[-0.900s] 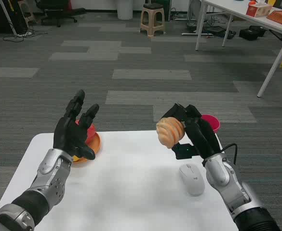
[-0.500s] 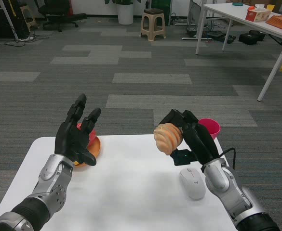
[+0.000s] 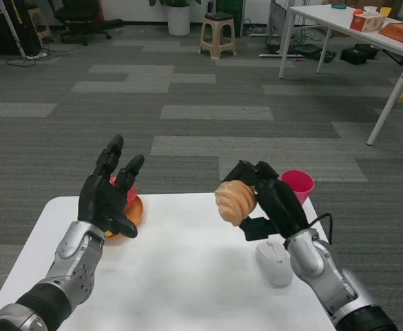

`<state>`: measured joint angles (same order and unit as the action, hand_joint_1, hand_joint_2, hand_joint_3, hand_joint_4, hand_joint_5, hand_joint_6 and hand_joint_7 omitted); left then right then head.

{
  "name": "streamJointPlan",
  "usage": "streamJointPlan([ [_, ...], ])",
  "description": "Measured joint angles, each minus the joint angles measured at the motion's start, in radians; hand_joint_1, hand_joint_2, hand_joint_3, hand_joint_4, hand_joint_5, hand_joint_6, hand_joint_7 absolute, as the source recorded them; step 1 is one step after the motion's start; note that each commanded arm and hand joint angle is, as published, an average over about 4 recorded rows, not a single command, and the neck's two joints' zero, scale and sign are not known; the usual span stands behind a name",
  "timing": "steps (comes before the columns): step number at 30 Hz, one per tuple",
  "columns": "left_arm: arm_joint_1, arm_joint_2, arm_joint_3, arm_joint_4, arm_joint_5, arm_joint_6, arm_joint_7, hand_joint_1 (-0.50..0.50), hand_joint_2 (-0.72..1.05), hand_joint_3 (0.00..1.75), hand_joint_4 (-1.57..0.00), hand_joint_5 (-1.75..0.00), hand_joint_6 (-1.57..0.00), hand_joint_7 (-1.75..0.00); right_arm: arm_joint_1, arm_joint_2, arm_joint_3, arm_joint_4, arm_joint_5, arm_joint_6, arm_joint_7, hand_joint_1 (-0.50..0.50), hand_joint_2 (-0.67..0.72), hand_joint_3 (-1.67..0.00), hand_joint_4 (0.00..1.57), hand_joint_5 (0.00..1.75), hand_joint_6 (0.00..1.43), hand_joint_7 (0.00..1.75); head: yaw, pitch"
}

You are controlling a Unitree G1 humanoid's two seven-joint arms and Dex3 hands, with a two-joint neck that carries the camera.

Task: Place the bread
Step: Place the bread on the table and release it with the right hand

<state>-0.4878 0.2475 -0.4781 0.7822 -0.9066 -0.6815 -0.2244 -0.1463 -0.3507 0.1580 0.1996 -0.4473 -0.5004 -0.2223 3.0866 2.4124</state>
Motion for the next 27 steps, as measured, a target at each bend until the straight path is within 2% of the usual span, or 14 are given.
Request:
streamJointPlan([
  [4,0.002,0.001,0.001,-0.001,0.0,-0.001,0.0,0.5,-0.46,0.09,0.0,-0.41,0.0,0.0,-0.04,-0.013,0.055,0.033,-0.018,0.015,0.029,-0.5,-0.6,-1.43,0.29,1.26,0.63,1.68,0.001,0.002],
  [7,0.005,0.0,0.0,-0.003,0.001,-0.004,0.0,0.5,-0.46,0.09,0.0,-0.41,0.0,0.0,-0.098,-0.013,0.117,0.111,-0.034,0.006,0.053,-0.5,-0.59,-1.43,0.27,1.26,0.6,1.68,0.001,0.004],
  [13,0.009,0.001,-0.002,-0.002,0.002,-0.006,0.0,0.5,-0.46,0.09,0.0,-0.41,0.0,0.0,-0.222,0.025,0.161,0.333,-0.101,-0.054,0.079,-0.5,-0.6,-1.43,0.25,1.26,0.56,1.68,-0.015,0.003],
  [17,0.011,0.0,-0.007,-0.002,0.002,-0.006,0.0,0.5,-0.46,0.07,0.0,-0.41,0.0,0.0,-0.32,0.058,0.163,0.491,-0.211,-0.095,0.077,-0.5,-0.6,-1.43,0.2,1.26,0.5,1.68,-0.018,0.003],
  [21,0.013,0.0,-0.01,-0.001,0.002,-0.006,0.0,0.5,-0.46,0.09,0.0,-0.41,0.0,0.0,-0.414,0.08,0.164,0.635,-0.37,-0.108,0.044,-0.5,-0.6,-1.43,0.17,1.26,0.44,1.68,-0.02,0.0],
  [27,0.012,0.0,-0.013,0.002,0.002,-0.006,0.0,0.5,-0.46,0.09,0.0,-0.41,0.0,0.0,-0.502,0.101,0.172,0.765,-0.52,-0.043,0.03,-0.5,-0.6,-1.39,0.14,1.26,0.31,1.68,-0.023,-0.008],
])
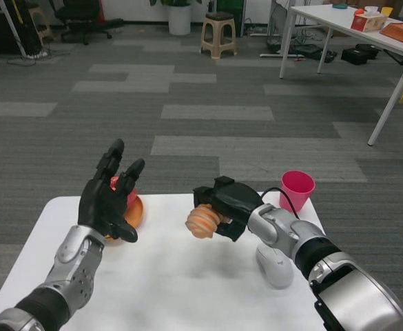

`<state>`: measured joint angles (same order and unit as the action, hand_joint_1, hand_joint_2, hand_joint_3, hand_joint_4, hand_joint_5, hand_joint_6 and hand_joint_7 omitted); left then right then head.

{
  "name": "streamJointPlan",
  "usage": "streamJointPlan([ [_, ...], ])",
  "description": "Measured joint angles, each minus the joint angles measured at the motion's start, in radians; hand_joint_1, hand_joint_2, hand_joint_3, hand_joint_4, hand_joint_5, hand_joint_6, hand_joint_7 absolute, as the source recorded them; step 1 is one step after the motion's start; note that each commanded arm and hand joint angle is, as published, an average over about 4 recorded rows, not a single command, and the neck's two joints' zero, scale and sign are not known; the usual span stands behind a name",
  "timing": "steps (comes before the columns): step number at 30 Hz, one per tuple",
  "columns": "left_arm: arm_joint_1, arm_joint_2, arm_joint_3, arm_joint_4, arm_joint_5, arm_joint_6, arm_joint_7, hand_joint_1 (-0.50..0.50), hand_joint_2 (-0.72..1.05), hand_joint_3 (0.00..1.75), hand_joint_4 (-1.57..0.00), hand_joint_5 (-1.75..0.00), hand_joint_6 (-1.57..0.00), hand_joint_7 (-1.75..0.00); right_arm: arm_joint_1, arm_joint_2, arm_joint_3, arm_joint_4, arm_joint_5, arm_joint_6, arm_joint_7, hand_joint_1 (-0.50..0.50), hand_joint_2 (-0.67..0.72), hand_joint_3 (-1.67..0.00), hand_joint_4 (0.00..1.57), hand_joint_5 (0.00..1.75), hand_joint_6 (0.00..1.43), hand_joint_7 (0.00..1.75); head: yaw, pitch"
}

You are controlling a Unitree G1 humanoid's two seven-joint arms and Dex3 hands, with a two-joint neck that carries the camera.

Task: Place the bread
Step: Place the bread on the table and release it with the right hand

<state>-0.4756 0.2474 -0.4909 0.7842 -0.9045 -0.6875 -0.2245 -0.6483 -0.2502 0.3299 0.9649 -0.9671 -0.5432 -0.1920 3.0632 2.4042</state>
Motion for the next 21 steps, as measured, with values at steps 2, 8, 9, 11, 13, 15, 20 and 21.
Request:
streamJointPlan([
  [2,0.0,0.0,-0.002,0.001,0.0,0.0,0.0,0.5,-0.46,0.09,0.0,-0.41,0.0,0.0,-0.014,-0.001,0.019,0.022,-0.026,0.034,0.012,-0.5,-0.6,-1.35,0.11,1.26,0.26,1.68,-0.001,-0.001],
  [8,-0.001,0.0,-0.008,0.002,0.0,0.0,0.0,0.5,-0.46,0.09,0.0,-0.41,0.0,0.0,-0.038,-0.018,0.075,0.044,-0.04,0.126,0.056,-0.5,-0.57,-1.29,0.04,1.19,0.15,1.68,-0.008,-0.003],
  [9,-0.001,0.0,-0.009,0.002,0.0,0.0,0.0,0.5,-0.46,0.09,0.0,-0.41,0.0,0.0,-0.039,-0.02,0.082,0.046,-0.04,0.139,0.064,-0.5,-0.57,-1.27,0.03,1.16,0.14,1.68,-0.008,-0.003],
  [11,-0.001,0.0,-0.011,0.002,0.0,0.0,0.0,0.5,-0.46,0.09,0.0,-0.41,0.0,0.0,-0.039,-0.022,0.091,0.052,-0.04,0.158,0.074,-0.5,-0.56,-1.27,0.02,1.16,0.14,1.66,-0.009,-0.005],
  [13,-0.001,0.0,-0.012,0.002,0.0,0.0,0.0,0.5,-0.46,0.09,0.0,-0.41,0.0,0.0,-0.04,-0.024,0.101,0.055,-0.039,0.172,0.082,-0.5,-0.57,-1.25,0.01,1.14,0.11,1.61,-0.01,-0.006],
  [15,-0.001,0.0,-0.012,0.002,0.0,0.0,0.0,0.5,-0.46,0.09,0.0,-0.41,0.0,0.0,-0.04,-0.025,0.116,0.056,-0.034,0.182,0.088,-0.5,-0.57,-1.21,0.0,1.09,0.09,1.55,-0.011,-0.007],
  [20,-0.002,0.0,-0.015,0.002,0.0,0.0,0.0,0.5,-0.46,0.09,0.0,-0.41,0.0,0.0,-0.042,-0.026,0.167,0.068,-0.009,0.197,0.101,-0.5,-0.6,-1.05,0.0,0.95,0.06,1.45,-0.014,-0.01],
  [21,-0.003,0.0,-0.016,0.003,-0.001,0.0,0.0,0.5,-0.46,0.09,0.0,-0.41,0.0,0.0,-0.043,-0.026,0.18,0.072,-0.003,0.199,0.103,-0.5,-0.6,-1.03,0.0,0.87,0.04,1.4,-0.014,-0.011],
])
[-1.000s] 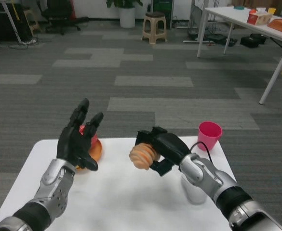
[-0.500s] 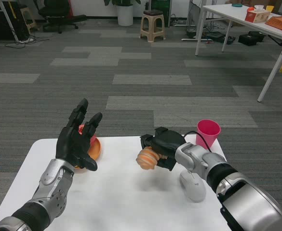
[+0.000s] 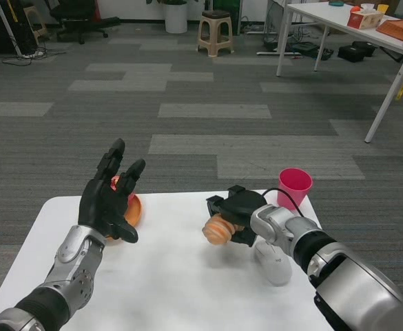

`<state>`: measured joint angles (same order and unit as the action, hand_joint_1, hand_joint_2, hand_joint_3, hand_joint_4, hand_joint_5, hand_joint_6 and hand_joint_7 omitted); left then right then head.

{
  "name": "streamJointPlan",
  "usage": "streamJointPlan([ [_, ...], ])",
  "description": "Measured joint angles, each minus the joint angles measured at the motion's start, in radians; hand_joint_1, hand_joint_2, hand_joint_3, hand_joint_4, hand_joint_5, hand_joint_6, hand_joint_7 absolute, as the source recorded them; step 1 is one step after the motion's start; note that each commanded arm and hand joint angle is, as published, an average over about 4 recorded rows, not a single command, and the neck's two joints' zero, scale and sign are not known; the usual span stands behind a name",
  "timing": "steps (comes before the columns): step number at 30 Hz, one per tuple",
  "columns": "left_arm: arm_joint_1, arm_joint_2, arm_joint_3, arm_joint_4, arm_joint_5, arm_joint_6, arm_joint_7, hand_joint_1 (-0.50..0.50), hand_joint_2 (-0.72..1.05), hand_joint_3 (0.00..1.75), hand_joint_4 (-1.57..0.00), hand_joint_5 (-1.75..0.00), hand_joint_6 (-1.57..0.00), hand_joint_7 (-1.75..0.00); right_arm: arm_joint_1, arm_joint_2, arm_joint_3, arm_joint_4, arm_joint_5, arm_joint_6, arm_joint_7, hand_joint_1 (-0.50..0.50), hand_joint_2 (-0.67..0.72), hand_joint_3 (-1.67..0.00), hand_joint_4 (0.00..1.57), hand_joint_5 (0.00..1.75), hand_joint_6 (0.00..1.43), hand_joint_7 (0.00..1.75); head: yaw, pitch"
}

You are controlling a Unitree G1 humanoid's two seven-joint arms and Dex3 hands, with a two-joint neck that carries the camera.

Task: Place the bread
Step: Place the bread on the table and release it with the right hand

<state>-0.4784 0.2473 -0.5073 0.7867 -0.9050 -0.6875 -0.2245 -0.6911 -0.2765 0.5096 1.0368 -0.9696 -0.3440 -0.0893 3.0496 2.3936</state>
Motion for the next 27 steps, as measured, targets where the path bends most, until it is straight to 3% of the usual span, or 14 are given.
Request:
streamJointPlan([
  [4,-0.004,0.0,-0.002,0.0,0.0,0.0,0.0,0.5,-0.46,0.09,0.0,-0.41,0.0,0.0,-0.002,0.0,0.03,0.007,0.033,0.005,0.007,-0.48,-0.54,-0.79,0.0,0.05,0.0,0.51,0.0,-0.001],
  [7,-0.007,0.0,-0.002,0.0,0.0,0.0,0.0,0.5,-0.46,0.09,0.0,-0.41,0.0,0.0,-0.005,0.0,0.038,0.007,0.051,0.007,0.016,-0.47,-0.51,-0.63,0.0,0.0,0.0,0.16,0.001,-0.002],
  [9,-0.008,0.0,-0.002,0.0,0.0,0.0,0.0,0.5,-0.46,0.09,0.0,-0.41,0.0,0.0,-0.007,0.0,0.038,0.007,0.059,0.007,0.022,-0.47,-0.46,-0.54,0.0,0.0,0.0,0.02,0.003,-0.002],
  [15,-0.009,0.0,-0.002,0.0,0.0,0.0,0.0,0.5,-0.46,0.09,0.0,-0.41,0.0,0.0,-0.011,0.0,0.039,0.006,0.076,0.004,0.03,-0.46,-0.29,-0.4,0.0,0.0,0.0,0.0,0.007,-0.001],
  [27,-0.009,0.0,-0.002,0.0,0.0,0.0,0.0,0.5,-0.46,0.09,0.0,-0.41,0.0,0.0,-0.011,-0.003,0.037,-0.009,0.169,0.003,0.056,-0.33,-0.16,-0.32,0.0,0.0,0.0,0.0,0.01,0.0],
])
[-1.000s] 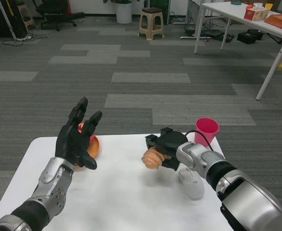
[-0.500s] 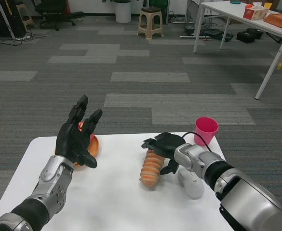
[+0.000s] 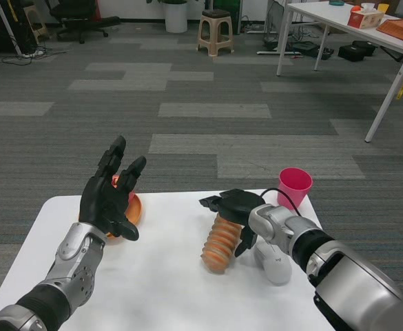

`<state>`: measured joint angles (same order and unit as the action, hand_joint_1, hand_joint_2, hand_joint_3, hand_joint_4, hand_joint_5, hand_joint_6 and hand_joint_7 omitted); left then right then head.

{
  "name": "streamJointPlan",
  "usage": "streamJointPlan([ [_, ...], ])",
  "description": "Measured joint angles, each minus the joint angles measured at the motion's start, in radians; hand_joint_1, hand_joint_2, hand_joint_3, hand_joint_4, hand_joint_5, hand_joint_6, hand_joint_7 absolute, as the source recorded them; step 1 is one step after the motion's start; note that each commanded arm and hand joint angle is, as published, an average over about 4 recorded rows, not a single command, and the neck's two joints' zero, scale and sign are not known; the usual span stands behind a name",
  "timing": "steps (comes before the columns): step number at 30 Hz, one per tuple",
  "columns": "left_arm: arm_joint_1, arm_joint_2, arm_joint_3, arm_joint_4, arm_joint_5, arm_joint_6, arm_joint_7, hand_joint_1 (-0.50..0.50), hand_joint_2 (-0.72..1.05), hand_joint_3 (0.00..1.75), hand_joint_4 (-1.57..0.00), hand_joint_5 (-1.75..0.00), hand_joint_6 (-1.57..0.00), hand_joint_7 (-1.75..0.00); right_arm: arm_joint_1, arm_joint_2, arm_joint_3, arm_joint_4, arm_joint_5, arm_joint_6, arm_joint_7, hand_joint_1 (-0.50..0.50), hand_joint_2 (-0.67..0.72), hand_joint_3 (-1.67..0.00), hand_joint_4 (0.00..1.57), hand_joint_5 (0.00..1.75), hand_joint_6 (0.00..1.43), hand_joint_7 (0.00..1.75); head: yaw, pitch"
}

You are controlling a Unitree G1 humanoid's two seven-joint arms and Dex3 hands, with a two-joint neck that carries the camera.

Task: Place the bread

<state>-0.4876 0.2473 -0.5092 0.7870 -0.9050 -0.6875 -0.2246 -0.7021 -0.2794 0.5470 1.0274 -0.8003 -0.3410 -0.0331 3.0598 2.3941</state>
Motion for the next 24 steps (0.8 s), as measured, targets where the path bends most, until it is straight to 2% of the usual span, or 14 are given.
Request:
streamJointPlan([
  [13,0.0,0.0,0.0,-0.001,0.0,0.0,0.0,0.5,-0.46,0.07,0.0,-0.41,0.0,0.0,0.019,-0.036,-0.027,-0.151,0.151,-0.03,0.045,-0.29,-0.16,-0.32,0.0,0.0,0.0,0.0,0.004,0.002],
  [17,0.0,0.0,0.0,-0.001,0.0,0.0,0.0,0.5,-0.46,0.09,0.0,-0.41,0.0,0.0,0.048,-0.05,-0.066,-0.207,0.209,-0.051,0.052,-0.29,-0.19,-0.32,0.0,0.0,0.0,0.0,0.013,0.002],
  [24,0.0,0.0,0.001,-0.003,0.0,-0.001,0.0,0.5,-0.46,0.09,0.0,-0.41,0.0,0.0,0.135,-0.06,-0.176,-0.297,0.334,-0.118,0.059,-0.33,-0.22,-0.32,0.0,0.0,0.0,0.0,0.018,0.003],
])
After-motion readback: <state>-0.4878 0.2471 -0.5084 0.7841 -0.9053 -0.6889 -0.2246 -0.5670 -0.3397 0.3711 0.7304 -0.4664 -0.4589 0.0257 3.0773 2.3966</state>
